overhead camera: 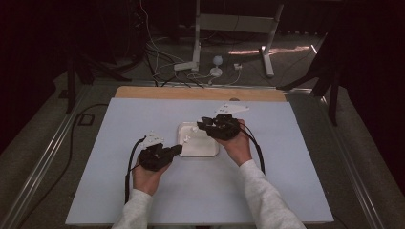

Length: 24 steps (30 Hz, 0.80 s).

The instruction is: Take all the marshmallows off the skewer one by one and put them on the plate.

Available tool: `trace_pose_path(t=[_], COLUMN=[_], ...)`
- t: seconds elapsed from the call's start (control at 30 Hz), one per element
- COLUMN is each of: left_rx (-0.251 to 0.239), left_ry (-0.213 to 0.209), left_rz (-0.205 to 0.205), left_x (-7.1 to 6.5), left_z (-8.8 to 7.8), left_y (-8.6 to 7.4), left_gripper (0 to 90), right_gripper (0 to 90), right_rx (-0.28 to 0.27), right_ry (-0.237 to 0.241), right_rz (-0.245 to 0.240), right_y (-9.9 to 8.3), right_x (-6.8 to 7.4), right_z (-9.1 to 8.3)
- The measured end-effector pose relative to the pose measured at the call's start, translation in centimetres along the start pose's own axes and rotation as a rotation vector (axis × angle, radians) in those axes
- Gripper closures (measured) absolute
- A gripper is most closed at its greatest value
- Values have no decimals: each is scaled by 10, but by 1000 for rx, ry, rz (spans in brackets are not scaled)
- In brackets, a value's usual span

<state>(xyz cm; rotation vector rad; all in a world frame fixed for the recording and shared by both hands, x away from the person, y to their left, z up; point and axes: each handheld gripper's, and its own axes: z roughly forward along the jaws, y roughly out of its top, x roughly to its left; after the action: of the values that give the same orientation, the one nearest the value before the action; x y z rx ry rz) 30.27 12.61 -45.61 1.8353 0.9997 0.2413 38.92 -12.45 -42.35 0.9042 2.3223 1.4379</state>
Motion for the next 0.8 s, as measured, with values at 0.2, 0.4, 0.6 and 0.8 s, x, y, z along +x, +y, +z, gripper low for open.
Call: trace_pose_path(t=[0.2, 0.4, 0.6, 0.8], left_rx=[1, 9, 15, 33], left_ry=[5, 17, 27, 39], left_rz=[-3, 1, -11, -10], left_x=[-1, -3, -2, -2], left_z=[1, 1, -1, -1], left_y=[0, 1, 2, 2], left_gripper=[900, 900, 900, 900], right_gripper=[795, 823, 840, 850], right_rx=[10, 14, 9, 15], right_ry=[-40, -109, -177, -222], right_rz=[-34, -72, -92, -77], right_y=[0, 0, -1, -3], right_x=[4, 9, 16, 17], right_z=[1, 4, 10, 16])
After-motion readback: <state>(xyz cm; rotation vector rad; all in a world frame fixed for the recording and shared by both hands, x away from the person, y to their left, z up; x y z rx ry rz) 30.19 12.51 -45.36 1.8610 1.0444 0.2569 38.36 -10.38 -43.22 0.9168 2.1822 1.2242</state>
